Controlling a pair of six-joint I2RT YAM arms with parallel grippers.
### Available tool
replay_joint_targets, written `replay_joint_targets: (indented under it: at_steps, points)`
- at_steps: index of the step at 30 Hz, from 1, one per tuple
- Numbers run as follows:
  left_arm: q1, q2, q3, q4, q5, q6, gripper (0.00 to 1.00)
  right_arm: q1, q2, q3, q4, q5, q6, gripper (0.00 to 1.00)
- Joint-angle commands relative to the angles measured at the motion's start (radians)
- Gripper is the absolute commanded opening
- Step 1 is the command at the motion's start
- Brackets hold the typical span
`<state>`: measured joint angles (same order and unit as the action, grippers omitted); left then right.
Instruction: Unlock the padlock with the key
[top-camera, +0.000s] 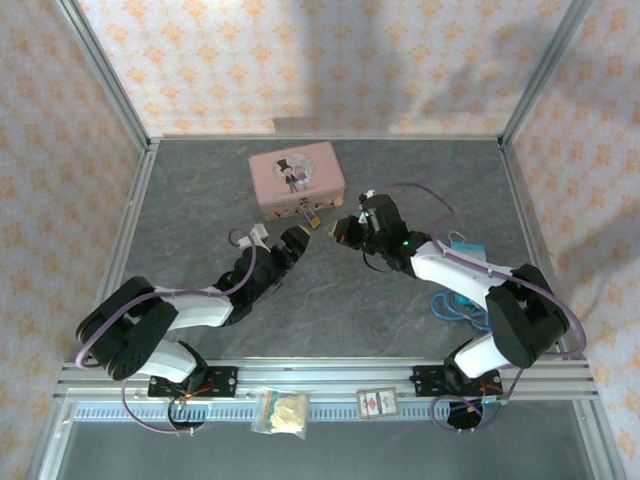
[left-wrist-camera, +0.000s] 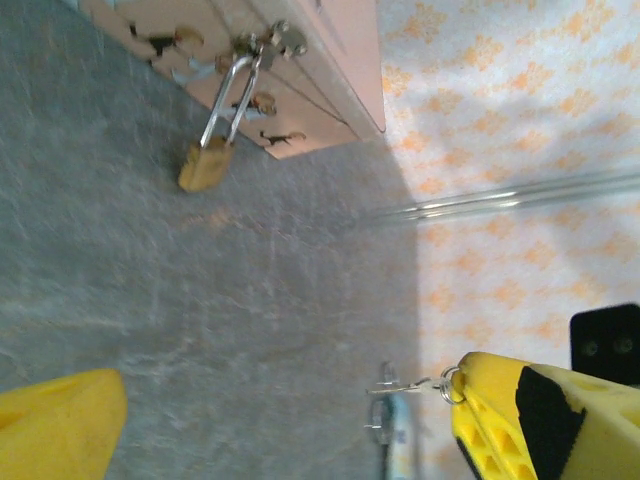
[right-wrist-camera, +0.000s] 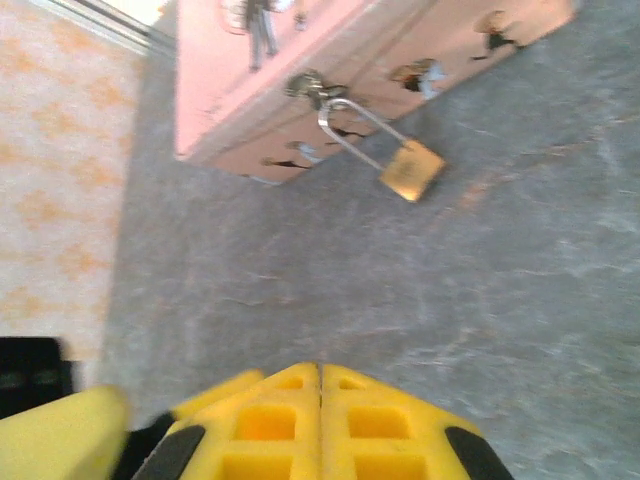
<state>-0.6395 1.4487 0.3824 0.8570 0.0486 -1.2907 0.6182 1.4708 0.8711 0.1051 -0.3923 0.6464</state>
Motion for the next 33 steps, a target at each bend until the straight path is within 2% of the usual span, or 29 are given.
replay_joint_targets:
  at_steps: [1, 6, 10, 17, 25, 33]
  points:
    - [-0.016, 0.062, 0.033, 0.194, 0.021, -0.285, 0.99, -0.002, -0.013, -0.014, 0.135, -0.059, 0.038, 0.0]
    - [-0.027, 0.142, 0.032, 0.362, 0.018, -0.501, 0.99, -0.002, 0.002, -0.037, 0.206, -0.099, 0.061, 0.0]
    - [-0.041, 0.182, 0.04, 0.443, -0.002, -0.571, 0.99, -0.001, 0.017, -0.053, 0.26, -0.137, 0.085, 0.0]
    - [-0.058, 0.276, 0.077, 0.613, 0.026, -0.668, 0.99, 0.011, 0.043, -0.063, 0.307, -0.167, 0.101, 0.0]
    - [-0.06, 0.281, 0.07, 0.626, 0.002, -0.66, 0.94, 0.021, 0.042, -0.099, 0.305, -0.163, 0.111, 0.0]
    - [-0.059, 0.291, 0.07, 0.637, -0.011, -0.629, 0.84, 0.023, 0.003, -0.122, 0.289, -0.146, 0.113, 0.0]
